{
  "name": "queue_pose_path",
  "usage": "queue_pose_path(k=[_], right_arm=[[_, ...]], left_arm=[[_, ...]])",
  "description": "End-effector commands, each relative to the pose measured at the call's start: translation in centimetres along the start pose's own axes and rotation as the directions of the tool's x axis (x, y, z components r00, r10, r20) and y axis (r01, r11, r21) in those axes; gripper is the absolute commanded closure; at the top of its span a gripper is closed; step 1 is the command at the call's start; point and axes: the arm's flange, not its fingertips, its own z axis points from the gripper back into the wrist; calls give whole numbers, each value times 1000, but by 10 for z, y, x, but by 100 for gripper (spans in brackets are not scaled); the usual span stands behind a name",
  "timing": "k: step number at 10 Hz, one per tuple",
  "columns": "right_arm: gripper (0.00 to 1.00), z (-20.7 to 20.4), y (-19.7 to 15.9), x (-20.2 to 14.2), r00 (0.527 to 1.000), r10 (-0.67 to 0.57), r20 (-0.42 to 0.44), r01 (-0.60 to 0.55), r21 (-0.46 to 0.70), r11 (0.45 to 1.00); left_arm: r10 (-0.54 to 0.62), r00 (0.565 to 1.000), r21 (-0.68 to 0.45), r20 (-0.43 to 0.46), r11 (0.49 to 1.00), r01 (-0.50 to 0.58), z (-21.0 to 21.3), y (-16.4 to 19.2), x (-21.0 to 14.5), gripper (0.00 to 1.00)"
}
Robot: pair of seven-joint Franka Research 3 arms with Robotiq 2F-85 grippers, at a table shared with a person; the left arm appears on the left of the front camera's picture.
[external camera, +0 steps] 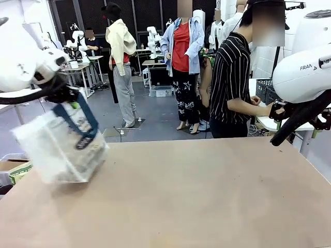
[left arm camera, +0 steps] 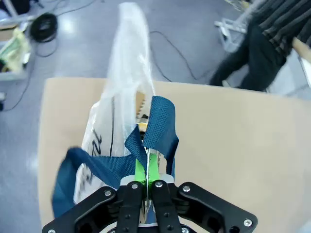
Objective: Transfer purchased items from the store into the shopping bag.
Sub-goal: Move the Reusable shopping bag to the right side of the table.
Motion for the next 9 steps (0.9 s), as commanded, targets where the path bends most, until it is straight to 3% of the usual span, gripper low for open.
queue_pose_path(k=[1,5,6,9], right_arm=[[0,2,0,0,1000,12,-9,-12,-4,1000],[0,2,0,0,1000,12,-9,-12,-4,1000],[0,2,0,0,1000,12,-9,-12,-4,1000],[0,2,0,0,1000,12,-9,-12,-4,1000]], left_arm=[[100,995,116,5,988,-100,25,18,7,100],[247,969,219,1,945,-241,51,92,-5,100],[262,965,190,14,947,-260,55,105,-10,100],[266,963,261,35,928,-266,53,128,-19,100]])
